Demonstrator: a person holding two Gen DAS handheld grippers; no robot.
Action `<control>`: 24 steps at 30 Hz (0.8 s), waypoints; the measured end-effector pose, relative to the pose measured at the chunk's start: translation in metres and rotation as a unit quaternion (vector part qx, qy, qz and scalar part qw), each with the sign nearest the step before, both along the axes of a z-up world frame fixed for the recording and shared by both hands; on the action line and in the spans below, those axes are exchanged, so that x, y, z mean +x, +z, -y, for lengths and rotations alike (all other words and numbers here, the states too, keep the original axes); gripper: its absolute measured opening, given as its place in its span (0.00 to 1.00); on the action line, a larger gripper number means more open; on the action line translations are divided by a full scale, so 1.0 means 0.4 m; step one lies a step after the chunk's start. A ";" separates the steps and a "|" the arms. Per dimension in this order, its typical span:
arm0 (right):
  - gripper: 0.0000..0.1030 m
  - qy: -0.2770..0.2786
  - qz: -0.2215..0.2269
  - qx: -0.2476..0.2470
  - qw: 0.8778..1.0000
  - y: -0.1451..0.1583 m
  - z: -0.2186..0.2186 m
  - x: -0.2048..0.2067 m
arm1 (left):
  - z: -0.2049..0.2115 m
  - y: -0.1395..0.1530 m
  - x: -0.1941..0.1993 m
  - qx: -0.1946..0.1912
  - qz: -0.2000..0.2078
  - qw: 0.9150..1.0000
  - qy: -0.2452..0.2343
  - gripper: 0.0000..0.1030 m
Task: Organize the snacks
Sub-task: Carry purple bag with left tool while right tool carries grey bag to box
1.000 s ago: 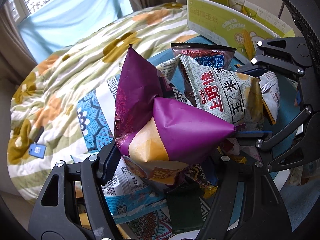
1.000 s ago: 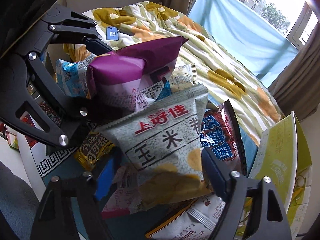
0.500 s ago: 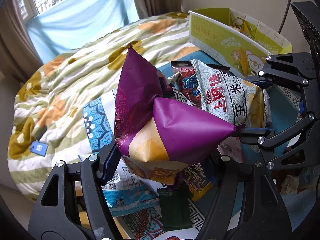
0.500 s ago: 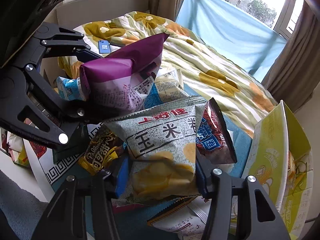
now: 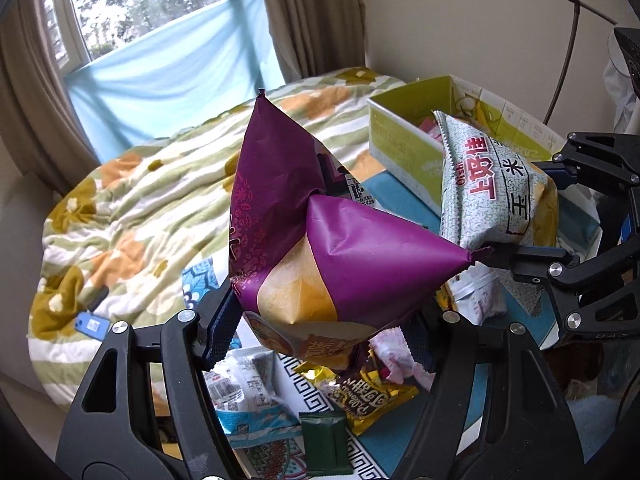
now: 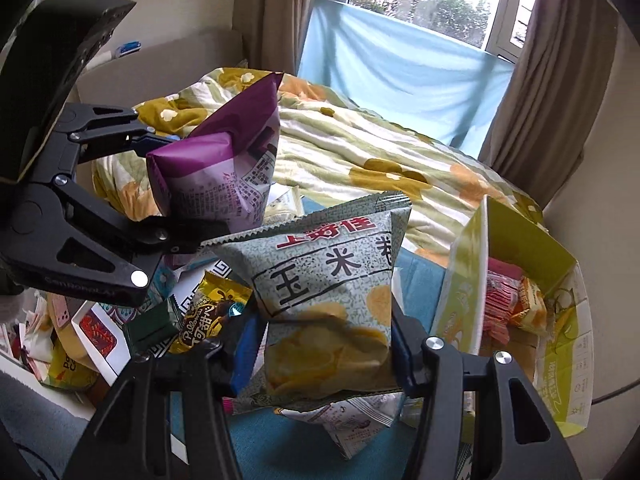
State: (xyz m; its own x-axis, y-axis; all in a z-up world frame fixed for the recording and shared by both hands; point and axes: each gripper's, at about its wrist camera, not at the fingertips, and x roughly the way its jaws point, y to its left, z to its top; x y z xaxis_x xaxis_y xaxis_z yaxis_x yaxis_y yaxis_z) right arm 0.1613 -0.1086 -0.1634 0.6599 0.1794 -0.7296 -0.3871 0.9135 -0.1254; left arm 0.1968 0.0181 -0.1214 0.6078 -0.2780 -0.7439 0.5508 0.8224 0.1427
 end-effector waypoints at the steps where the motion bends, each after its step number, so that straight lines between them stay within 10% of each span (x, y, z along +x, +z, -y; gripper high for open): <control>1: 0.49 -0.009 0.005 0.003 1.000 0.016 0.016 -0.003 | 0.016 0.015 0.000 -0.004 0.000 1.000 0.000 0.65; 12: 0.50 -0.115 0.043 0.051 0.991 0.146 0.310 0.003 | 0.299 0.109 0.025 -0.041 -0.002 0.999 0.032 0.65; 24: 0.50 -0.159 0.012 0.098 0.982 0.107 0.655 0.061 | 0.673 -0.006 0.143 -0.038 -0.078 0.995 0.053 0.65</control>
State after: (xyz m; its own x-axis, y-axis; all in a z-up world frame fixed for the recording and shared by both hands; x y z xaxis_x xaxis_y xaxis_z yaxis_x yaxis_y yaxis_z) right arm 0.1859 -0.3705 -0.1205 0.7222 0.0962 -0.6850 -0.0764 0.9953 0.0592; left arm 0.2542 -0.2513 -0.1236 0.5161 -0.2768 -0.8106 0.4709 0.8822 -0.0014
